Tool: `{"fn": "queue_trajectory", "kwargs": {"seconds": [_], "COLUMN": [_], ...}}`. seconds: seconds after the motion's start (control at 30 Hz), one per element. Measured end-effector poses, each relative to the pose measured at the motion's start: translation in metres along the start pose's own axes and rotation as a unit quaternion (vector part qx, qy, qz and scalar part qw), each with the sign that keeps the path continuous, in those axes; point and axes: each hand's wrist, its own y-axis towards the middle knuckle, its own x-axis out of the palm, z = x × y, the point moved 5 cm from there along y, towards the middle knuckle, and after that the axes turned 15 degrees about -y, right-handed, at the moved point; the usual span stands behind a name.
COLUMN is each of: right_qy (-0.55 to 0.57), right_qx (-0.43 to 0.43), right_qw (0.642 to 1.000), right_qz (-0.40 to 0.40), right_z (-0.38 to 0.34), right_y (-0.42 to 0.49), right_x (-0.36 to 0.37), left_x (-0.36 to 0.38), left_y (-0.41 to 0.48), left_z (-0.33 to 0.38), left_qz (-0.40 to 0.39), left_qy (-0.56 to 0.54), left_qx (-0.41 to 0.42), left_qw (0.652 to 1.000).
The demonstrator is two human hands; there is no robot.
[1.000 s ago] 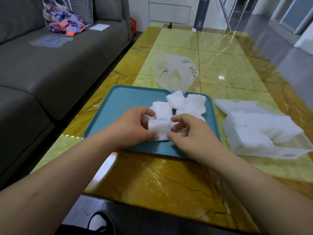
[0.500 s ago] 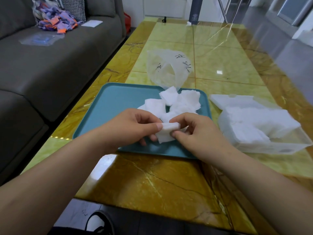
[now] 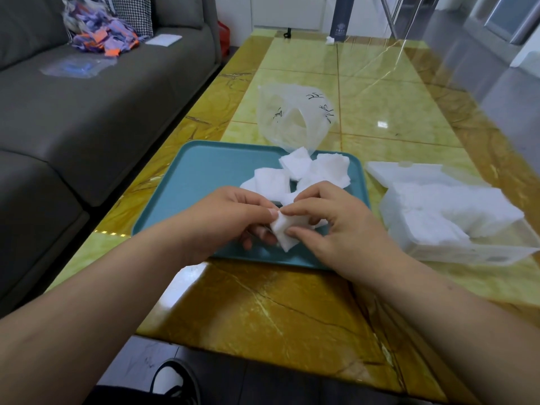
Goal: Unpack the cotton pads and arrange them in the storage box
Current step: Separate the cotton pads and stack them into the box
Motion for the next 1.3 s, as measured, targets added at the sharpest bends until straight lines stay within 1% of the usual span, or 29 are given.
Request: {"fn": "queue_trajectory", "kwargs": {"seconds": [0.13,0.27,0.33,0.43,0.53,0.8,0.9,1.0,1.1,1.2,1.3], "right_qy": [0.005,0.027,0.038,0.025,-0.003,-0.023,-0.022,0.012,0.048,0.058,0.075], "right_qx": [0.008,0.026,0.038,0.053,0.08,0.108,0.12,0.138,0.158,0.176,0.185], "right_qw": [1.0,0.999,0.998,0.997,0.995,0.99,0.988,0.987,0.984,0.98,0.975], "right_qz": [-0.003,-0.019,-0.035,-0.049,-0.062,-0.087,-0.098,-0.085,-0.064,-0.077,-0.097], "right_z": [0.0,-0.001,-0.001,-0.001,0.001,0.003,0.004,0.008,0.013,0.017,0.019], "right_y": [0.0,0.0,-0.001,-0.002,-0.002,-0.002,-0.002,-0.003,-0.004,-0.007,-0.012], "right_x": [-0.001,-0.003,-0.004,-0.004,-0.003,-0.004,-0.002,-0.001,-0.003,-0.006,-0.008], "left_x": [0.002,0.0,-0.002,-0.002,0.003,0.01,0.012,0.013,0.011,0.011,0.018], "left_y": [0.0,0.0,-0.002,-0.004,-0.005,-0.005,-0.005,-0.004,-0.003,-0.002,-0.004], "left_z": [-0.001,-0.001,0.002,0.006,0.006,0.008,0.008,0.005,0.005,0.005,0.004], "left_qz": [-0.005,0.013,0.025,0.035,0.016,-0.013,-0.02,-0.045,-0.033,-0.016,-0.043], "left_qy": [0.013,0.029,0.055,0.116,0.142,0.172,0.172,0.164,0.169,0.155,0.149], "left_qx": [-0.005,0.008,0.028,0.058,0.066,0.1,0.096,0.078,0.099,0.1,0.084], "left_qw": [1.0,0.999,0.998,0.991,0.988,0.98,0.98,0.982,0.98,0.983,0.984]}}
